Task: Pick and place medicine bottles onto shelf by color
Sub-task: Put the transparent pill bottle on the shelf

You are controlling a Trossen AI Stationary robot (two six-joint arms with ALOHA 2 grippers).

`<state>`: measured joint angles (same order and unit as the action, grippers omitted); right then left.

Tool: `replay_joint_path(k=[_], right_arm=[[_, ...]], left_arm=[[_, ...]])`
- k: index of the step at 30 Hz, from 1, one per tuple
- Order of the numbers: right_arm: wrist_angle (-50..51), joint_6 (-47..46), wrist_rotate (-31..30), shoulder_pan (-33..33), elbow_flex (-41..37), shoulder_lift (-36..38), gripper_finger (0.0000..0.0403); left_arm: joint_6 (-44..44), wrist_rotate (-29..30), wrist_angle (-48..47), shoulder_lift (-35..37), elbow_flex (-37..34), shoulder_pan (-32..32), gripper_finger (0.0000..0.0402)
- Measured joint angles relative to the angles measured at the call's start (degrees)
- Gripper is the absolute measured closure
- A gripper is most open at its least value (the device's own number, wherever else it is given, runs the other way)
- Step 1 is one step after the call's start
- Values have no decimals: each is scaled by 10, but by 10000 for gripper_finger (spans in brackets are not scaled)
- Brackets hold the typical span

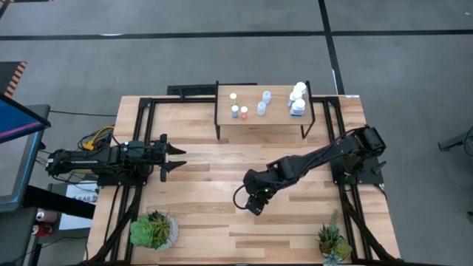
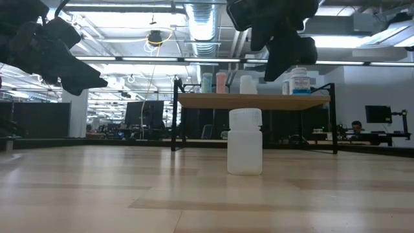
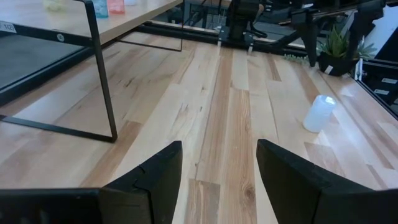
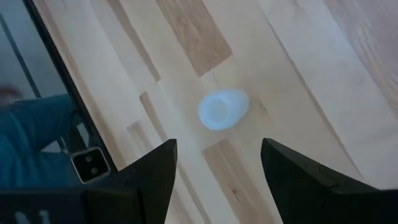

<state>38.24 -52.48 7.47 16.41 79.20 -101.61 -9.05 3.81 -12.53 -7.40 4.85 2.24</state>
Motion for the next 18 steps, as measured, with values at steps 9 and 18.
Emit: replay_joint_path(k=[9, 18], right_arm=[[18, 122, 3, -5, 0, 0, 147], [22, 232, 3, 9, 0, 0, 147]], left_arm=[[0, 0, 0, 0, 0, 0, 207], [0, 0, 0, 0, 0, 0, 207]])
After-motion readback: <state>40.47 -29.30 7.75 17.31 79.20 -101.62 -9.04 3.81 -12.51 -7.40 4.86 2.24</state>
